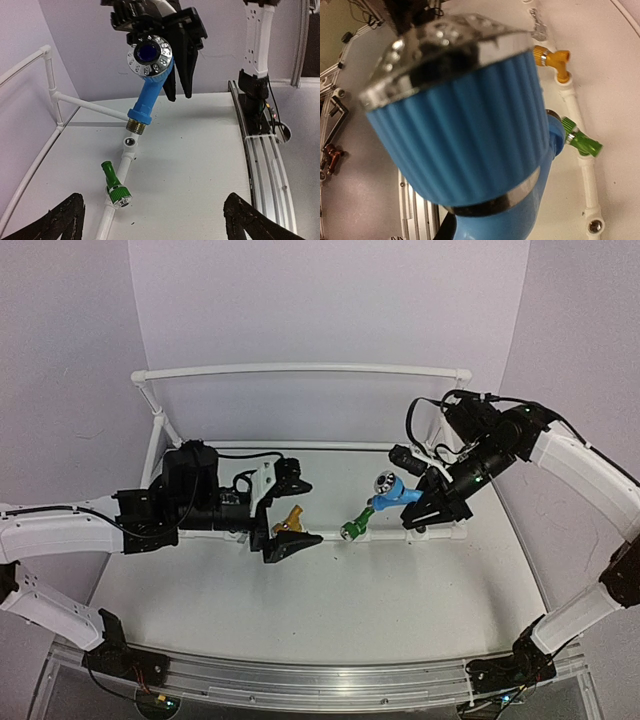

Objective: Install the water faucets
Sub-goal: Pass from the right arm to the left

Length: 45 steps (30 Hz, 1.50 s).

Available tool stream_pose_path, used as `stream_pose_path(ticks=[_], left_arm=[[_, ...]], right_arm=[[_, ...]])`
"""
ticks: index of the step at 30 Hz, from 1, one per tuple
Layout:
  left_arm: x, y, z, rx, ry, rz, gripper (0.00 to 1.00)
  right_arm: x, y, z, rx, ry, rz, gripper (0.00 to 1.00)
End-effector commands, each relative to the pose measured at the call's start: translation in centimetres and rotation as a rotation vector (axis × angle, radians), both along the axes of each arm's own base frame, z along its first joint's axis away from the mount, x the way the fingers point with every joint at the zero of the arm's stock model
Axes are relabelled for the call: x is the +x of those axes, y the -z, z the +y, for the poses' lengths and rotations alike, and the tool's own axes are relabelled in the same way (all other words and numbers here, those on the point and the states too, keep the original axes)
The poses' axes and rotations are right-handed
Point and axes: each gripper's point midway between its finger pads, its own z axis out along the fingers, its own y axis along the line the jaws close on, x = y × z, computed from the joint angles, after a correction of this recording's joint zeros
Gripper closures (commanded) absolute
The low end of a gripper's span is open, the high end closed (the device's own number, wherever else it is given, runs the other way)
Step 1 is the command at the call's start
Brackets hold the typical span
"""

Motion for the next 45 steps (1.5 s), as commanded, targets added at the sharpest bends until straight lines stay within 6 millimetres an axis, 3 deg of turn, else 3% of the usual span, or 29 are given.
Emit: stream_pose_path(ticks=[1,5,12,18,24,31,36,38,41,45], left_arm=[[-0.8,-0.7,-3.1,0.037,0.062,-0.207,0.08],[-0.2,-0.1,-5.0,0.052,0.044,-0.253,0.14],[1.2,-0.7,-6.7,0.030,-0.016,-0.282,0.20],[0.5,-1.5,-7.4,-0.005,-0.004,-0.309,0.28],[-1.6,-2.6,-7.5,-0.050,0.062,-0.329,0.42],[-2.3,-3.6,-7.2,-0.086,0.081,-0.310,0.67],[-2.3,-4.1,-7.0,-0.106,0.070,-0.283,0.95],[-2.4,-4.0,-6.7,-0.119,0.066,-0.269,1.00],[-2.8,-3.9,-6.3,-0.126,0.077,-0.235,1.00],[-3.2,-3.9,-6.2,-0.139,0.101,-0.168,1.00]], right_arm=[[-2.8,-2.8,1.2,0.090,-0.132,0.000,1.00],[-3.7,-3.2,2.0,0.096,-0.183,-0.003,1.00],[-5.0,-2.4,2.3,0.073,-0.237,0.000,1.00],[-5.3,-2.1,2.5,0.063,-0.246,0.008,1.00],[-5.0,-2.0,2.6,0.060,-0.242,0.011,1.00],[-4.7,-2.3,2.8,0.067,-0.236,0.002,1.00],[-4.2,-2.4,2.6,0.041,-0.220,-0.041,0.55],[-3.7,-3.0,2.3,0.036,-0.211,-0.101,0.42],[-2.7,-4.4,2.0,0.058,-0.179,-0.238,0.31],[-2.2,-6.3,1.9,0.110,-0.157,-0.362,0.30]])
